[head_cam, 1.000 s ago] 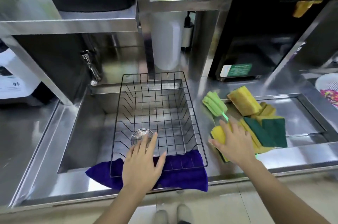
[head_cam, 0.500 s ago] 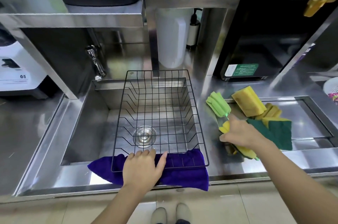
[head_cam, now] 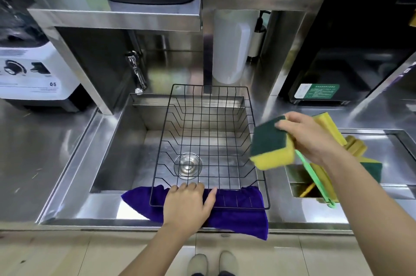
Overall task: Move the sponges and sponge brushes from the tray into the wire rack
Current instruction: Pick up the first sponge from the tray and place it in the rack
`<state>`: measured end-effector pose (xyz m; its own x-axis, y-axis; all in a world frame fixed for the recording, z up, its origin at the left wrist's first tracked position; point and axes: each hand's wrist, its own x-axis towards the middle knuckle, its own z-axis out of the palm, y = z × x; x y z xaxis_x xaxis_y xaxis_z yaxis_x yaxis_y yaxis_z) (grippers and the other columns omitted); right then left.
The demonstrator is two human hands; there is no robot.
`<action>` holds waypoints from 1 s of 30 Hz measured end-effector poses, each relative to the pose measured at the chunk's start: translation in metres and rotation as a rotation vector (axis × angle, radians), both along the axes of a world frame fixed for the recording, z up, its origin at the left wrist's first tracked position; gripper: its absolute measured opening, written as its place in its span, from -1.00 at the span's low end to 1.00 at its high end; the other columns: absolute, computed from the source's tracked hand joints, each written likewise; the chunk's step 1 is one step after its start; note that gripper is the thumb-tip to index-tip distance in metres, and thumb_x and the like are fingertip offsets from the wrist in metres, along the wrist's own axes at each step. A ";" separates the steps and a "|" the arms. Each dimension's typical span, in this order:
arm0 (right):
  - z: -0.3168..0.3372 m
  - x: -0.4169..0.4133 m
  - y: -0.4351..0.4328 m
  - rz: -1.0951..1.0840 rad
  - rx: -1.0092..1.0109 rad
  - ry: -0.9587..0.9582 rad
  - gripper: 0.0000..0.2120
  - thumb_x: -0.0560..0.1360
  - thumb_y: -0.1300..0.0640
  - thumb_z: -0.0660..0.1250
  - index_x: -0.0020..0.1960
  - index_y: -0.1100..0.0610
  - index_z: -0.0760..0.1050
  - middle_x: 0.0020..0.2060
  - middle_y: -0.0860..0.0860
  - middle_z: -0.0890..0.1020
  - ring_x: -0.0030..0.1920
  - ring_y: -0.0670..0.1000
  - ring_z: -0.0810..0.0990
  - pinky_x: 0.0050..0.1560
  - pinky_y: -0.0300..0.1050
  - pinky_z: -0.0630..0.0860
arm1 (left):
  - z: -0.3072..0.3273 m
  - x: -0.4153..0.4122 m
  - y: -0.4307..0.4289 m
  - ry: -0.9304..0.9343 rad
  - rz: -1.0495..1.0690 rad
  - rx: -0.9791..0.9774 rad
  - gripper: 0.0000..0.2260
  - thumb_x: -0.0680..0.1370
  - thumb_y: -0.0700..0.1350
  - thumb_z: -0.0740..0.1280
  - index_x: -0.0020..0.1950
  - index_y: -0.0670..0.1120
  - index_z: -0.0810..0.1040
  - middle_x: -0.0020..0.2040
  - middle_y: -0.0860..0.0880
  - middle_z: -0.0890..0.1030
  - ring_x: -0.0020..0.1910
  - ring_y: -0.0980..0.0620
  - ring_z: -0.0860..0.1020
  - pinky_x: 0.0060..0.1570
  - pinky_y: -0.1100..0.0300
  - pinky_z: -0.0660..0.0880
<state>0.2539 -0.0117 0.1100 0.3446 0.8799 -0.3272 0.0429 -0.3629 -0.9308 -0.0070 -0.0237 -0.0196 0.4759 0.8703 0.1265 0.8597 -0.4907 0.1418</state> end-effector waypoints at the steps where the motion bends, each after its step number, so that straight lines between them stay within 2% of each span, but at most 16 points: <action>1: -0.002 -0.006 0.003 0.001 0.008 0.125 -0.86 0.45 0.30 0.35 -0.16 0.12 0.42 -0.24 0.10 0.57 -0.20 0.08 0.57 -0.32 -0.15 0.55 | 0.000 -0.001 0.000 0.000 -0.002 0.001 -0.53 0.51 0.18 0.05 -0.39 -0.07 0.52 -0.49 0.01 0.53 -0.47 -0.04 0.49 -0.38 0.09 0.42; 3: -0.011 -0.018 0.011 -0.004 0.016 0.346 -0.81 0.41 0.34 0.38 -0.06 0.18 0.42 -0.12 0.15 0.59 -0.13 0.06 0.62 -0.22 -0.14 0.67 | 0.000 -0.002 0.000 -0.008 -0.010 0.013 -0.53 0.51 0.18 0.05 -0.40 -0.07 0.51 -0.50 0.01 0.52 -0.48 -0.04 0.48 -0.38 0.10 0.41; 6: -0.028 -0.040 0.024 -0.031 -0.027 0.473 -0.78 0.42 0.34 0.36 0.05 0.31 0.48 -0.09 0.16 0.62 -0.11 0.04 0.63 -0.08 -0.13 0.64 | 0.002 -0.004 -0.001 -0.014 -0.022 0.037 -0.53 0.51 0.19 0.07 -0.42 -0.08 0.48 -0.51 0.00 0.50 -0.49 -0.04 0.47 -0.40 0.11 0.40; 10: -0.053 -0.071 0.034 -0.076 -0.134 0.422 -0.88 0.41 0.25 0.40 -0.12 0.21 0.46 -0.22 0.08 0.59 -0.29 -0.06 0.58 -0.29 -0.26 0.47 | 0.003 -0.004 -0.001 -0.020 -0.022 0.051 -0.53 0.51 0.19 0.08 -0.41 -0.09 0.48 -0.50 -0.01 0.51 -0.48 -0.05 0.47 -0.39 0.10 0.40; 11: -0.060 -0.078 0.034 -0.082 -0.146 0.425 -0.84 0.40 0.26 0.41 -0.06 0.24 0.48 -0.17 0.09 0.60 -0.27 -0.07 0.59 -0.30 -0.26 0.45 | 0.003 -0.004 -0.001 -0.022 -0.020 0.052 -0.53 0.51 0.18 0.08 -0.41 -0.10 0.49 -0.49 -0.01 0.51 -0.48 -0.05 0.47 -0.39 0.10 0.41; 12: -0.068 -0.083 0.035 -0.085 -0.146 0.446 -0.70 0.38 0.27 0.43 0.08 0.25 0.45 -0.07 0.11 0.61 -0.18 -0.04 0.61 -0.23 -0.22 0.47 | 0.003 -0.004 -0.002 -0.024 -0.017 0.053 -0.53 0.51 0.18 0.09 -0.40 -0.10 0.49 -0.49 -0.02 0.52 -0.47 -0.06 0.47 -0.38 0.10 0.41; 14: -0.079 -0.093 0.034 -0.081 -0.133 0.500 -0.47 0.39 0.32 0.42 0.28 0.12 0.31 0.07 0.09 0.56 0.03 0.07 0.59 -0.04 -0.03 0.54 | 0.003 -0.004 -0.002 -0.023 -0.014 0.061 -0.54 0.51 0.17 0.09 -0.40 -0.10 0.50 -0.48 -0.03 0.53 -0.47 -0.07 0.48 -0.37 0.11 0.41; 15: -0.083 -0.098 0.033 -0.059 -0.131 0.494 -0.44 0.40 0.33 0.41 0.30 0.05 0.27 0.09 0.06 0.54 0.07 0.10 0.58 0.01 0.04 0.57 | 0.002 -0.004 -0.002 -0.021 -0.015 0.065 -0.53 0.51 0.17 0.09 -0.40 -0.11 0.51 -0.47 -0.03 0.53 -0.46 -0.07 0.49 -0.37 0.11 0.41; 17: -0.087 -0.109 0.033 -0.005 -0.146 0.403 -0.44 0.42 0.32 0.40 0.31 -0.01 0.27 0.10 0.03 0.54 0.06 0.11 0.60 -0.01 0.06 0.60 | 0.002 -0.004 -0.003 -0.026 -0.015 0.071 -0.54 0.52 0.16 0.09 -0.39 -0.11 0.52 -0.46 -0.04 0.54 -0.45 -0.08 0.49 -0.36 0.11 0.41; 21: -0.098 -0.124 0.035 0.103 -0.217 0.124 -0.50 0.40 0.28 0.43 0.25 0.04 0.33 0.14 0.11 0.58 0.09 0.11 0.59 -0.12 -0.10 0.55 | 0.003 -0.002 -0.003 -0.029 -0.009 0.075 -0.54 0.52 0.15 0.09 -0.38 -0.12 0.53 -0.45 -0.06 0.56 -0.44 -0.09 0.50 -0.37 0.09 0.41; 23: -0.102 -0.130 0.033 0.200 -0.259 0.042 -0.53 0.41 0.27 0.43 0.24 0.08 0.34 0.10 0.08 0.57 0.08 0.08 0.56 -0.17 -0.20 0.49 | 0.004 -0.002 -0.003 -0.023 -0.013 0.074 -0.55 0.52 0.14 0.09 -0.36 -0.11 0.55 -0.44 -0.05 0.57 -0.42 -0.08 0.51 -0.36 0.10 0.41; 26: -0.110 -0.133 0.030 0.292 -0.313 -0.032 -0.58 0.42 0.25 0.41 0.23 0.11 0.35 0.03 0.06 0.56 0.01 0.04 0.54 -0.22 -0.24 0.45 | 0.004 -0.003 -0.003 -0.025 -0.012 0.067 -0.56 0.51 0.14 0.10 -0.36 -0.11 0.55 -0.44 -0.05 0.57 -0.42 -0.08 0.52 -0.36 0.11 0.39; 30: -0.114 -0.124 0.030 0.428 -0.380 -0.005 -0.68 0.45 0.21 0.39 0.15 0.09 0.39 -0.07 0.07 0.59 -0.21 -0.04 0.53 -0.32 -0.25 0.42 | 0.001 -0.003 -0.003 -0.049 -0.024 0.090 -0.59 0.52 0.12 0.13 -0.38 -0.10 0.52 -0.45 -0.04 0.55 -0.42 -0.07 0.50 -0.36 0.11 0.37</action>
<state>0.1297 0.0186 -0.0036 -0.0142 0.7622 -0.6472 0.2641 -0.6214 -0.7377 -0.0096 -0.0267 -0.0183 0.4877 0.8429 0.2273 0.8407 -0.5236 0.1379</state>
